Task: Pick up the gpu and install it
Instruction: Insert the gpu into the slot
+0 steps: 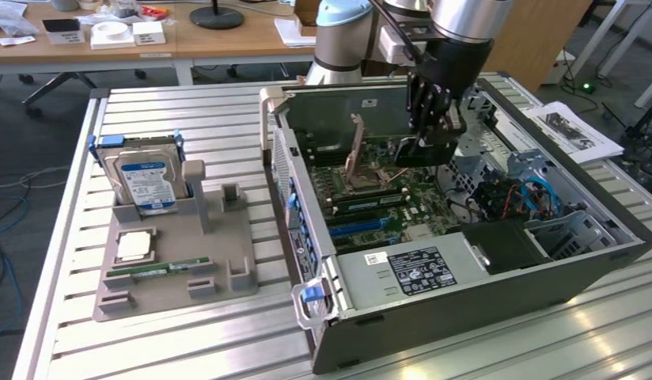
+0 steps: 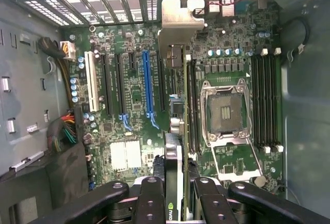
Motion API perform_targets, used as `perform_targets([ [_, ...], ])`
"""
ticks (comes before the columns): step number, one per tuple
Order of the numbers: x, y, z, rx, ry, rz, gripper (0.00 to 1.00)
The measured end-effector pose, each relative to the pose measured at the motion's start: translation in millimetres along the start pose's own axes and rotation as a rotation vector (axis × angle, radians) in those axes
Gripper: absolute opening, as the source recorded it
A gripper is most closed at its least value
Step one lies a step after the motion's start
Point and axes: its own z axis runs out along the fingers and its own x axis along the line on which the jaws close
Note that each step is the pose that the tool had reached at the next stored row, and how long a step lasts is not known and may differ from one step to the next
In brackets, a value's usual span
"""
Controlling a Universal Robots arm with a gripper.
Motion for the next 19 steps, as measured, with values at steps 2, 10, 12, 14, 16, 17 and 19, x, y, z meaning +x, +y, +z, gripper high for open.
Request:
perform_targets([
  [2,0.0,0.1,0.1,0.0,0.0,0.0,0.27],
  [10,0.0,0.2,1.0,-0.0005,0.0002,-0.005,0.27],
  [12,0.1,0.2,1.8,-0.0009,0.0005,-0.006,0.27],
  [14,0.1,0.1,2.8,-0.0018,0.0017,-0.007,0.27],
  [16,0.2,0.2,3.8,-0.0023,0.0025,-0.009,0.27],
  [17,0.2,0.2,4.2,-0.0025,0.0029,-0.01,0.27],
  [19,0.2,0.1,5.0,-0.0028,0.0035,-0.013,0.27],
])
